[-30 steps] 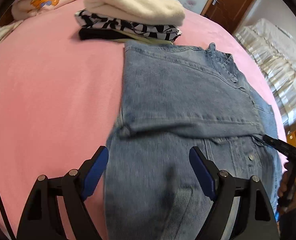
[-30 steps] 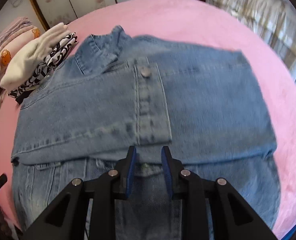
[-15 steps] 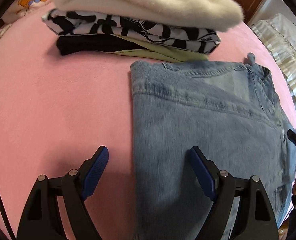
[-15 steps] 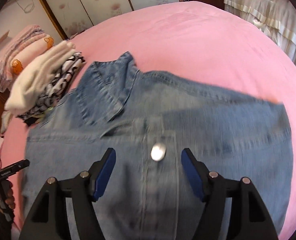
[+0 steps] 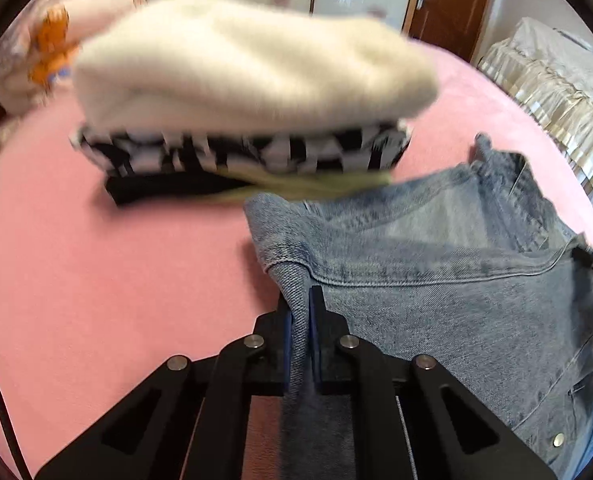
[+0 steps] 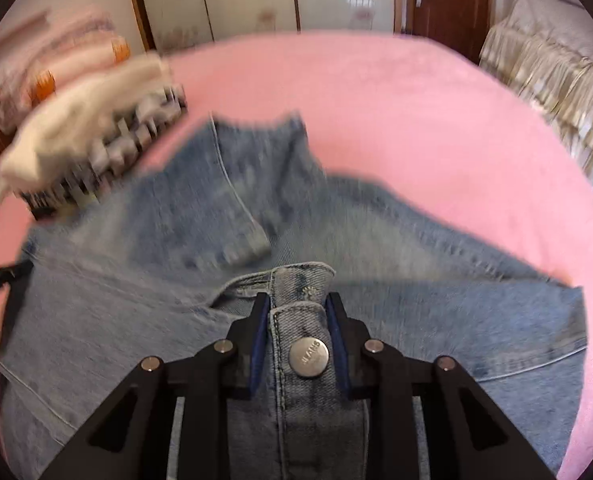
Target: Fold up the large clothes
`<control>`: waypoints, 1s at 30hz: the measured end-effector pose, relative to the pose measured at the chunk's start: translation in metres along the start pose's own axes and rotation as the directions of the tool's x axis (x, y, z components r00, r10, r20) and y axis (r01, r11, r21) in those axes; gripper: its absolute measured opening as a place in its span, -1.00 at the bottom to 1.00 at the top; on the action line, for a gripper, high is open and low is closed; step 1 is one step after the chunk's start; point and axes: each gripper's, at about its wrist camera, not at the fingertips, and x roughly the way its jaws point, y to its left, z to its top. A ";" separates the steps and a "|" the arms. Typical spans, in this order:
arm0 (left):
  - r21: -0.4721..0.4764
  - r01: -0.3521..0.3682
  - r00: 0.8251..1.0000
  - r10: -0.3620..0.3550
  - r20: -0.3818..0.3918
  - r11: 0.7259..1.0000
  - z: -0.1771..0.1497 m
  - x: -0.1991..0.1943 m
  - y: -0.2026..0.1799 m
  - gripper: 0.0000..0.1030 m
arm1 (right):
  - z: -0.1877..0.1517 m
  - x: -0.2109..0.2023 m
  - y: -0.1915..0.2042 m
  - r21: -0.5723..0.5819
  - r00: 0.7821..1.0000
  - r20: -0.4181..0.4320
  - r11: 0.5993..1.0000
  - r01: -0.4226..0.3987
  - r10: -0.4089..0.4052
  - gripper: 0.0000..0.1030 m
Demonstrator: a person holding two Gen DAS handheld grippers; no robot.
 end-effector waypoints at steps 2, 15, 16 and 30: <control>0.001 -0.004 1.000 0.004 0.026 1.000 0.001 0.002 0.002 -0.89 | 0.005 -0.013 -0.001 0.011 0.997 0.074 1.000 0.002 -0.003 -0.46; 0.020 -0.178 0.984 0.178 0.001 0.984 0.000 -0.029 -0.005 0.06 | 0.000 -0.024 0.008 0.012 0.996 0.034 0.997 0.080 -0.081 -0.15; 0.022 -0.173 0.985 0.173 0.012 0.985 -0.003 -0.037 -0.009 0.06 | -0.003 -0.033 0.013 0.004 0.995 0.053 0.996 0.085 -0.085 -0.15; -0.008 -0.025 1.000 0.025 -0.010 1.000 -0.092 -0.030 -0.111 0.07 | -0.058 -0.021 0.126 -0.003 0.991 -0.062 0.992 -0.123 0.123 -0.15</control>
